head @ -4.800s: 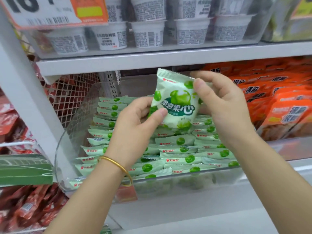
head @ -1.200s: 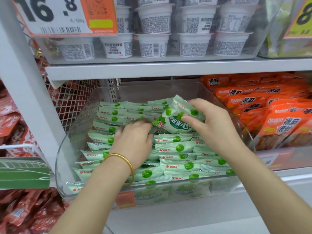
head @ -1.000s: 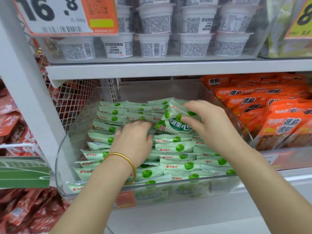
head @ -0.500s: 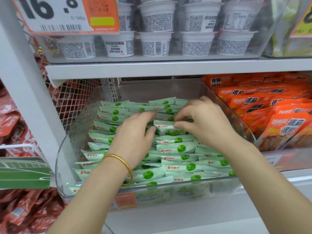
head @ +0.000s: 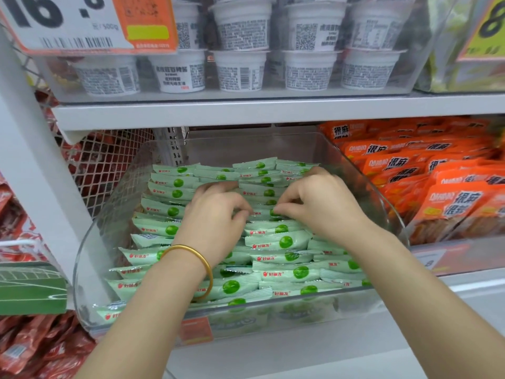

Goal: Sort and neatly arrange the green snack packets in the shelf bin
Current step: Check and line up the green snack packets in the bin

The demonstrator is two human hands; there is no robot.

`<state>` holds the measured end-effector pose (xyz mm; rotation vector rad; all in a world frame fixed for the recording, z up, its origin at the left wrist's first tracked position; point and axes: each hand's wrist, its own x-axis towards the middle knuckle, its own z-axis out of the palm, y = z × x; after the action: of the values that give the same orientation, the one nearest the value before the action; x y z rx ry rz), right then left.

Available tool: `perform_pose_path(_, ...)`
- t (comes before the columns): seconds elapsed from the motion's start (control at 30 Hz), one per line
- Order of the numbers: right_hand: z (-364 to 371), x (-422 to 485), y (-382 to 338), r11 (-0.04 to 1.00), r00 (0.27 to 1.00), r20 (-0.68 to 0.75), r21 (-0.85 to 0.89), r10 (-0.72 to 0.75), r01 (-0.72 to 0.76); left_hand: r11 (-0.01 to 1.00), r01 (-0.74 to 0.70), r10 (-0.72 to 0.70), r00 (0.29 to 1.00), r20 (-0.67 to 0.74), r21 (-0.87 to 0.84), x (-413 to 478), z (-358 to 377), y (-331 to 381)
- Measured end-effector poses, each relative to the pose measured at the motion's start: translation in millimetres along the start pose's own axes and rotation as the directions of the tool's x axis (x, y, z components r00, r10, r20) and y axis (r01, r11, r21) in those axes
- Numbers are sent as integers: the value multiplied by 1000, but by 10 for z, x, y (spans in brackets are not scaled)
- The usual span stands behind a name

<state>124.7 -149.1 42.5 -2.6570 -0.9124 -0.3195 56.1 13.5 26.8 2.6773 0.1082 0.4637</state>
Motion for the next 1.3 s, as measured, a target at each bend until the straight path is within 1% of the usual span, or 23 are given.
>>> perform_pose_path(0.07,-57,38,45,998,998,-57,45,40,-37,997,0,-7,996,-85,-75,59,-19,-11)
perform_pose_path(0.13,-47,69,46,998,996,-72,41,57,-54,997,13,-20,995,-97,-69,134,-2,-33)
perform_pose_path(0.27,110,117,-49,998,998,40,-52,44,-42,997,64,-65,997,46,35,227,78,-80)
perform_pose_path(0.33,152,153,-65,994,998,48,-104,34,-29,994,74,-80,993,89,77,255,97,-102)
perform_pose_path(0.4,172,171,-60,994,999,37,-112,21,-17,992,91,-101,988,113,91,260,97,-105)
perform_pose_path(0.47,174,162,-61,998,999,17,-56,27,-26,990,96,-109,986,128,104,261,104,-107)
perform_pose_path(0.57,176,153,-39,992,997,-13,103,71,-69,989,98,-112,984,135,110,270,120,-127)
perform_pose_path(0.67,162,149,-19,944,991,-51,315,123,-101,990,105,-115,988,107,95,270,109,-100)
perform_pose_path(0.77,97,119,-40,891,973,-154,445,174,-89,990,123,-127,991,48,68,254,86,-64)
perform_pose_path(0.83,28,81,-73,848,948,-259,529,184,-20,997,70,-70,997,-20,13,243,71,-57)
perform_pose_path(0.9,-36,43,-102,813,922,-349,578,168,71,995,-10,1,996,-89,-102,225,36,-35)
perform_pose_path(1.03,-107,-29,-124,784,893,-439,587,98,203,931,-41,-15,989,-149,-363,119,-97,53)
perform_pose_path(1.1,-129,-64,-108,753,891,-445,616,91,231,872,-42,-35,989,-146,-489,47,-164,73)
perform_pose_path(1.17,-130,-104,-86,720,903,-424,648,74,246,812,-21,-51,993,-108,-583,-26,-223,96)
perform_pose_path(1.3,-138,-206,-76,596,949,-315,758,-19,264,731,-2,-38,998,-44,-682,-136,-279,108)
